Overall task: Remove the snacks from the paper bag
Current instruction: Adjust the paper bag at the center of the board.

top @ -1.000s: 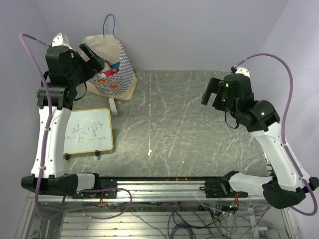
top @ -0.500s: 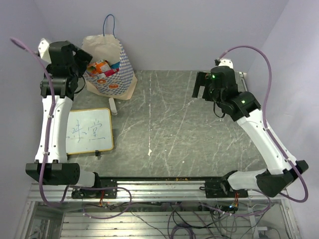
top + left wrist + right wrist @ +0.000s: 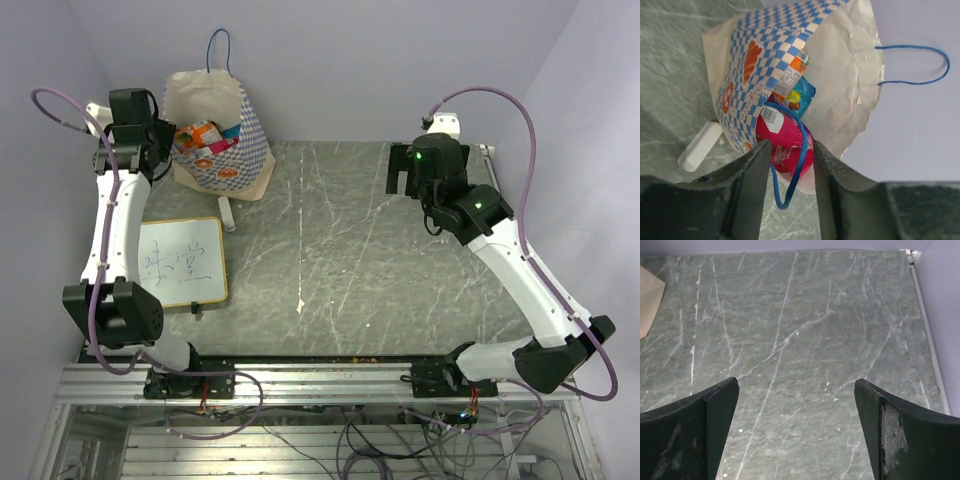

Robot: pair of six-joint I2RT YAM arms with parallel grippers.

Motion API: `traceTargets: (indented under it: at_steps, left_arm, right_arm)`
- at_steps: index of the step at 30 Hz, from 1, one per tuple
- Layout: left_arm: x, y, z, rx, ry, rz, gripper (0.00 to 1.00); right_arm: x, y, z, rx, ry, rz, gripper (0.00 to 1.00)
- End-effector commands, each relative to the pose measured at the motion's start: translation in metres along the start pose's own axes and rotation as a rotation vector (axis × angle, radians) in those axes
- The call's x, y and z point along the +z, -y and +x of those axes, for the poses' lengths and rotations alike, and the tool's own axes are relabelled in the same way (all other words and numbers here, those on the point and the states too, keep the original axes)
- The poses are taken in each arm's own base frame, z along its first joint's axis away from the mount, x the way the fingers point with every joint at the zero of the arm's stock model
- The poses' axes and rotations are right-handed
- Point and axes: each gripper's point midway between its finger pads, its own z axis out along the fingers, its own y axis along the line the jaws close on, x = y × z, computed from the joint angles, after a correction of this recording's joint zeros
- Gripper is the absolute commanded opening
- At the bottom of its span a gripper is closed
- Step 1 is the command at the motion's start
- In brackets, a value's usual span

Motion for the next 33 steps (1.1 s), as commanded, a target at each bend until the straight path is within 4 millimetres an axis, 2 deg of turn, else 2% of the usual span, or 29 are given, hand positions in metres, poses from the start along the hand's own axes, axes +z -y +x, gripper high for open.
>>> traceTargets:
  at_steps: [1,6,8,12,13,14,22,25,33]
  left_arm:
    - [0.006,0.034,0.011,-0.118,-0.091,0.147,0.44]
    - [0.020,0.068,0.050,-0.171,-0.302,0.306,0.13]
    - [0.022,0.075,0.068,-0.188,-0.372,0.336,0.07]
    - [0.010,0.095,0.096,-0.166,-0.419,0.409,0.07]
    - [0.009,0.098,0.097,-0.164,-0.419,0.423,0.07]
    - [0.002,0.105,0.113,-0.152,-0.453,0.445,0.07]
    - [-0.027,0.138,0.203,-0.116,-0.668,0.562,0.07]
    - [-0.043,0.151,0.232,-0.064,-0.716,0.605,0.07]
    - [-0.088,0.167,0.306,-0.008,-0.866,0.692,0.07]
  right_arm:
    - [-0.007,0.012,-0.011,0.003,0.054,0.040,1.00]
    - [-0.011,0.015,-0.012,0.011,0.058,0.040,1.00]
    - [-0.013,0.017,-0.011,0.017,0.062,0.040,1.00]
    - [-0.016,0.018,-0.010,0.035,0.064,0.034,1.00]
    - [-0.017,0.017,-0.009,0.041,0.061,0.030,1.00]
    - [-0.018,0.017,-0.008,0.048,0.058,0.026,1.00]
    - [-0.027,0.015,0.008,0.118,0.010,-0.009,1.00]
    - [-0.034,0.019,0.013,0.154,-0.002,-0.010,1.00]
    - [-0.054,0.033,0.025,0.222,-0.024,-0.003,1.00]
